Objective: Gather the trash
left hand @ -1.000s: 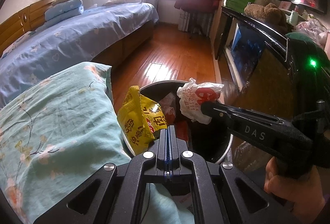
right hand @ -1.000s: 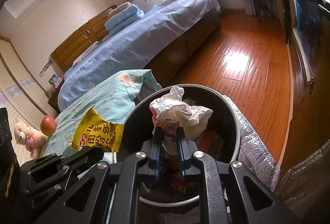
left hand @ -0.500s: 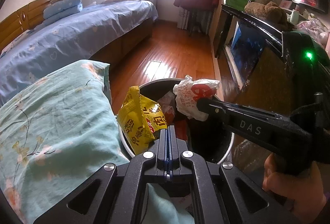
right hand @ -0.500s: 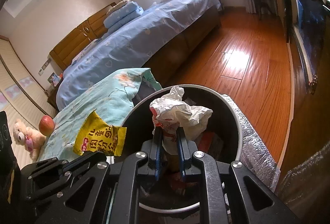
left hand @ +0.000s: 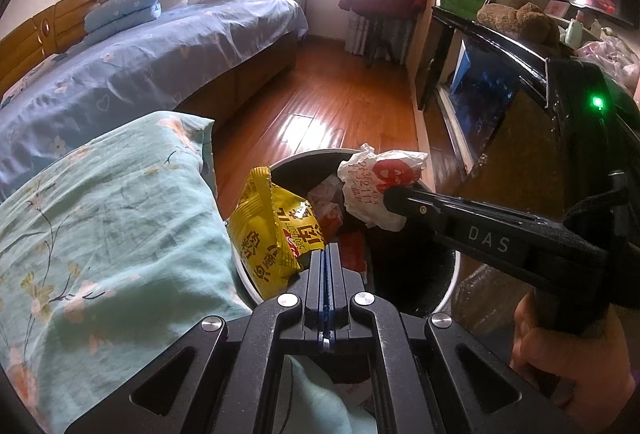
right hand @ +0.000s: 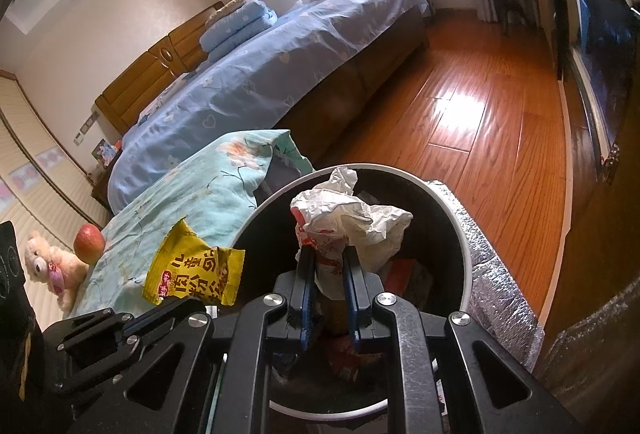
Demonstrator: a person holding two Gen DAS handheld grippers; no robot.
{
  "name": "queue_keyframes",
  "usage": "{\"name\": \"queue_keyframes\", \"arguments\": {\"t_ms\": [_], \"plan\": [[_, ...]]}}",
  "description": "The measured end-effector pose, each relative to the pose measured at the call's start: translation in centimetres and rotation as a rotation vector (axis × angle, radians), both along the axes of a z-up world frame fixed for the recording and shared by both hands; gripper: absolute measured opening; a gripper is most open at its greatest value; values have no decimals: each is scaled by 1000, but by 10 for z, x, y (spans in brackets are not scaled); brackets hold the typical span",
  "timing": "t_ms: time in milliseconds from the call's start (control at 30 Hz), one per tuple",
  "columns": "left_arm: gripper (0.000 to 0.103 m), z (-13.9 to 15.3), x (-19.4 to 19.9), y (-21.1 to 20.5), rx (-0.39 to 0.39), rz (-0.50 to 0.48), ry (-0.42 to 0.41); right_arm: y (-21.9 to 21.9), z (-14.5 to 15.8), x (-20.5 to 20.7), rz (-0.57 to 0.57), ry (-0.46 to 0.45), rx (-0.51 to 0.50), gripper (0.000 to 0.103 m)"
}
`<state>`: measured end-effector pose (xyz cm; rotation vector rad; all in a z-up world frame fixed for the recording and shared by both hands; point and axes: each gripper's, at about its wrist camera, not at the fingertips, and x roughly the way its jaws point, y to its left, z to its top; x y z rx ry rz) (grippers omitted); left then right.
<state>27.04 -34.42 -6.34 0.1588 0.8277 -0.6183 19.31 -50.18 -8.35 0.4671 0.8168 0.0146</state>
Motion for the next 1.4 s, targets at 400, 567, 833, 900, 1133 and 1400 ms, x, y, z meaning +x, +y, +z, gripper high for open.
{"name": "queue_keyframes", "arguments": {"t_ms": [400, 567, 833, 900, 1133, 1400], "plan": [[3, 1, 3, 2, 0, -11, 15, -2, -3, 1, -7, 12, 12, 20], [27, 5, -3, 9, 7, 5, 4, -5, 1, -4, -23, 0, 30, 43], [44, 14, -25, 51, -19, 108, -30, 3, 18, -20, -38, -51, 24, 57], [45, 17, -31, 62, -35, 138, -36, 9, 22, -23, -32, -62, 17, 61], [52, 27, -72, 108, -73, 251, -89, 49, 33, -51, 6, -123, -22, 78], [53, 30, -115, 151, -64, 346, -128, 92, 35, -66, 72, -152, -71, 87]]}}
